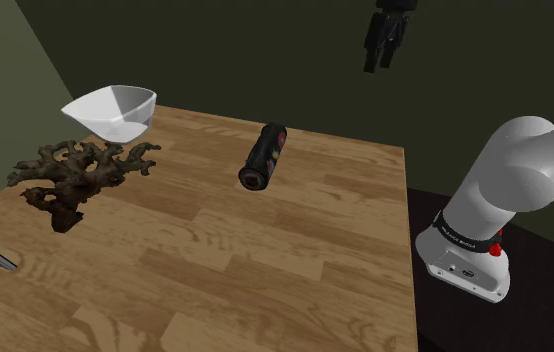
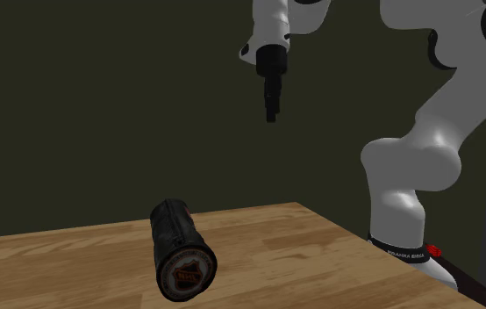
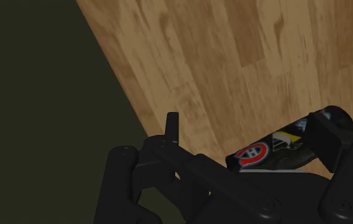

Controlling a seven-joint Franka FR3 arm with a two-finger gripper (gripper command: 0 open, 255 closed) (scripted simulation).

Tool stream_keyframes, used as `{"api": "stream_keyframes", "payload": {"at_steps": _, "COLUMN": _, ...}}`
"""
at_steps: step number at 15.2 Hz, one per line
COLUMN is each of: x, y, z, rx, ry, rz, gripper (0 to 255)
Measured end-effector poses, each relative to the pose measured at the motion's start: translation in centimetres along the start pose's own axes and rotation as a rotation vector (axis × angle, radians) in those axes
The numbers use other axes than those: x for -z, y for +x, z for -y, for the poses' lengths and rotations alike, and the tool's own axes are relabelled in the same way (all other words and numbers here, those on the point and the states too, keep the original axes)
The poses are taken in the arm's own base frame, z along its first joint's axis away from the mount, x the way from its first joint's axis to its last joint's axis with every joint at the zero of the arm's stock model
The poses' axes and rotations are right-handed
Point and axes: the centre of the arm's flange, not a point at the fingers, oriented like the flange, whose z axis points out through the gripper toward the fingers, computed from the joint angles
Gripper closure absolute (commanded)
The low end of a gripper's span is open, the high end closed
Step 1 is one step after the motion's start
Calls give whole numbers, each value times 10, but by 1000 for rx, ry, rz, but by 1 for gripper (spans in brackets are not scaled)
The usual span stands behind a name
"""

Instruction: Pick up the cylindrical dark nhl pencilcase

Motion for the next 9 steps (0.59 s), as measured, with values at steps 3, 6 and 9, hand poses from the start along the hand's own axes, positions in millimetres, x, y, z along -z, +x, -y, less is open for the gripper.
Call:
{"api": "stream_keyframes", "payload": {"at_steps": 3, "x": -7, "y": 2, "z": 15, "rx": -51, "ry": -7, "rz": -1, "gripper": 0}}
{"api": "stream_keyframes", "payload": {"at_steps": 6, "x": -26, "y": 15, "z": 48, "rx": -179, "ry": -23, "rz": -2, "gripper": 0}}
{"api": "stream_keyframes", "payload": {"at_steps": 9, "x": -47, "y": 31, "z": 77, "rx": -316, "ry": -39, "rz": -4, "gripper": 0}}
